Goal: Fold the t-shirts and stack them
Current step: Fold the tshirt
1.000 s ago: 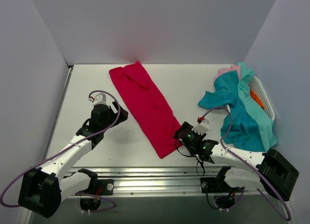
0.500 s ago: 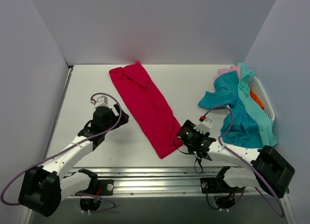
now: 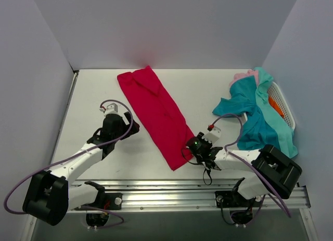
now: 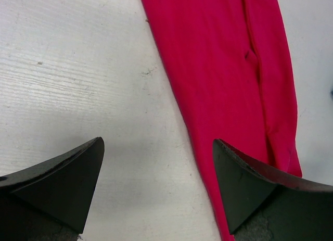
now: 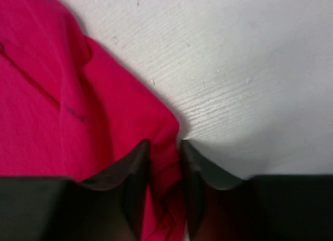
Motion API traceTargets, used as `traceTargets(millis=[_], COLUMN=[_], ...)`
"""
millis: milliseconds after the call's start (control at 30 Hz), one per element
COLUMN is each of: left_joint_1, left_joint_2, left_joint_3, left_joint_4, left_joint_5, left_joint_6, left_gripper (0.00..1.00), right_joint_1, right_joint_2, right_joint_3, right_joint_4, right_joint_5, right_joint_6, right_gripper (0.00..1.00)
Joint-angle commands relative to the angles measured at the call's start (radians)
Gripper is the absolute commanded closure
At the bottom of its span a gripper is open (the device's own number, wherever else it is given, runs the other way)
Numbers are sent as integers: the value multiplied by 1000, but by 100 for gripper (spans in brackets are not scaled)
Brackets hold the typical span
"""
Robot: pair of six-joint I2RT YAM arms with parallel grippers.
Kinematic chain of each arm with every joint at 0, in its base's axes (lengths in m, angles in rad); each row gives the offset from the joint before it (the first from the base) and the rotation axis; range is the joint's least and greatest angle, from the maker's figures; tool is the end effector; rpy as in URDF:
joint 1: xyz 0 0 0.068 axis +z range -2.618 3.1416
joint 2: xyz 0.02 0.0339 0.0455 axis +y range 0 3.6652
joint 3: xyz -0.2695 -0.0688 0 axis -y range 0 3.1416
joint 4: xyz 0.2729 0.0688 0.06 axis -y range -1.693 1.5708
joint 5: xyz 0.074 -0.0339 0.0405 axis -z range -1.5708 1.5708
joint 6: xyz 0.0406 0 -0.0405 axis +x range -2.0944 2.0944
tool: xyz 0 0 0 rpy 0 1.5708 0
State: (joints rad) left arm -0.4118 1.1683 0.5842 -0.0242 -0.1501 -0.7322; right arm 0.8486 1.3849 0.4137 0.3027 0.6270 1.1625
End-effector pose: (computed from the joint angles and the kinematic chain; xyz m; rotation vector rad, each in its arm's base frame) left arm 0.2488 -0.1020 0.1958 -0.4385 2.1692 -0.4853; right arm 0.1882 0.1775 0.1207 0.6573 2.0328 0.4970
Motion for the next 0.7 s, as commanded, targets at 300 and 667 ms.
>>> traceTargets(millis=[300,667], left_joint_1=[-148,-703], left_joint_2=[-79,-200], left_joint_3=[-41,-141], left_joint_4=[-15,-275], left_joint_5=[-4,-339], left_joint_6=[-105,-394], left_gripper=[6,6], right_joint_1=[27,254], right_joint_2=[25,183], right_joint_3=[-16,131], right_joint_4=[2,35], right_joint_5=[-41,-1], right_joint_6=[23,89], right_gripper=[100,100])
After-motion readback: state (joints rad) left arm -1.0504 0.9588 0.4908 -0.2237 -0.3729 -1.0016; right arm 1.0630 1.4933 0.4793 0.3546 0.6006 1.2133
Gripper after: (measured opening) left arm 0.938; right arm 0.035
